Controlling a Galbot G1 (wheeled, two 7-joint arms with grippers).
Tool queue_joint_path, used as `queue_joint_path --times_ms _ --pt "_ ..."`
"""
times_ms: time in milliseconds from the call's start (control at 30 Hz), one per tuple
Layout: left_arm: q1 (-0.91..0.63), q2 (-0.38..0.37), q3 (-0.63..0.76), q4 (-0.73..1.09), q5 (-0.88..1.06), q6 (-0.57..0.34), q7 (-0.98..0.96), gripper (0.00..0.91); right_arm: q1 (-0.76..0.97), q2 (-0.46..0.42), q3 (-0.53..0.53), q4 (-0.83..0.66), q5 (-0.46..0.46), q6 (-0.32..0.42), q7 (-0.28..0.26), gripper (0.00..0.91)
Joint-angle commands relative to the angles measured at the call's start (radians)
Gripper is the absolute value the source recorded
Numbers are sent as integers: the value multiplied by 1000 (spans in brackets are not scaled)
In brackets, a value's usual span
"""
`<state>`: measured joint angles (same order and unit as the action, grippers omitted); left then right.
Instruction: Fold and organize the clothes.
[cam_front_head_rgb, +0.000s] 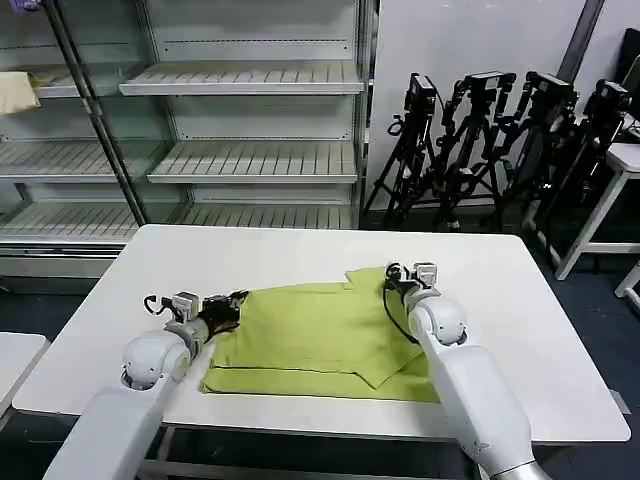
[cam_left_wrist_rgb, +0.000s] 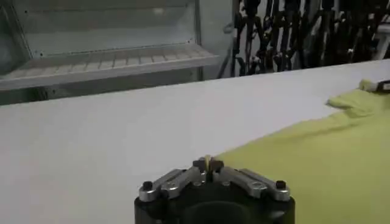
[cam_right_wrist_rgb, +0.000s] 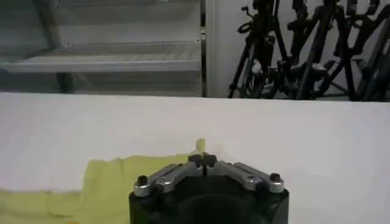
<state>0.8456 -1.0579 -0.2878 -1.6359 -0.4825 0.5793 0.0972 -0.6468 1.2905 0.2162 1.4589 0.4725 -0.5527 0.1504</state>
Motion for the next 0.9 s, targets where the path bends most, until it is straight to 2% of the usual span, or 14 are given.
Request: queue_joint_path --times_ms 33,167,433,667,767,900 --pt "35 3 -20 -77 -7 -3 -5 10 -59 -39 -1 162 14 24 -11 0" --pt "121 2 -57 -177 -14 -2 -14 10 -147 -75 27 321 61 -14 6 0" --pt "310 -2 -132 -334 6 -3 -33 10 -386 -110 89 531 51 -24 22 0" --pt "400 -19 -169 -399 57 -14 -39 10 -523 -128 144 604 12 -5 4 0" --pt "427 -22 -165 -423 107 -31 -37 10 -563 -133 167 620 -76 25 -24 0" --pt "420 -22 -164 -398 141 -48 -40 10 -589 -140 198 629 -83 30 -29 0"
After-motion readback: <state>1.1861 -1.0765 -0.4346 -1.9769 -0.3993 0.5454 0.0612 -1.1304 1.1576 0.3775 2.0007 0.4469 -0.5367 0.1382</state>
